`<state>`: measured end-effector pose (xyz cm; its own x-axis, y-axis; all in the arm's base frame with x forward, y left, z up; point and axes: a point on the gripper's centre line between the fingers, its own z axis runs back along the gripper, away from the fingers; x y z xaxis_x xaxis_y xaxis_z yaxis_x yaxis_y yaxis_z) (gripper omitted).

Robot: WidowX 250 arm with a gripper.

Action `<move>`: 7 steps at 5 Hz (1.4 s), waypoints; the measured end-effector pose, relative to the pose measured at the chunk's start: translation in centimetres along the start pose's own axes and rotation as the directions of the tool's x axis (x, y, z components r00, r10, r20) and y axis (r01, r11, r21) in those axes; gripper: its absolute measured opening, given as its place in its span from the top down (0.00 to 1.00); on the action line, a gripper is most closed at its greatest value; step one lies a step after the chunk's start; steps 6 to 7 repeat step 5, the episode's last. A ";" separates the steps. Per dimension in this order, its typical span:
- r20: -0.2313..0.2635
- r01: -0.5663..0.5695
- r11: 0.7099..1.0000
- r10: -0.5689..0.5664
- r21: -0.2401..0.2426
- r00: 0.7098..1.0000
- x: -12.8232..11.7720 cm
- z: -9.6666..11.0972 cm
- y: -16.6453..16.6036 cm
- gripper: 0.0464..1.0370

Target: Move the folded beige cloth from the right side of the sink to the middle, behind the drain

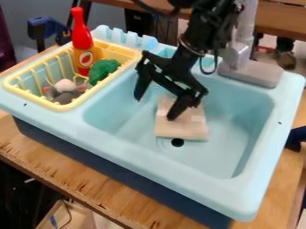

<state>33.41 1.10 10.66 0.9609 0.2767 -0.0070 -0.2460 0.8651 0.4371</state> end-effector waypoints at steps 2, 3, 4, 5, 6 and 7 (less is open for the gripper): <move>0.117 0.020 0.995 -0.009 -0.099 0.993 0.0 2.2 0.3 0.04; 0.153 0.042 0.987 -0.018 -0.155 0.988 -0.4 3.6 0.5 0.04; 0.147 0.066 0.969 -0.031 -0.238 0.989 -1.9 5.7 0.9 0.04; 0.090 0.099 0.941 -0.073 -0.323 0.993 -3.2 6.8 1.4 0.04; 0.090 0.099 0.941 -0.073 -0.323 0.993 -3.2 6.8 1.4 0.04; 0.090 0.099 0.941 -0.073 -0.323 0.993 -3.2 6.8 1.4 0.04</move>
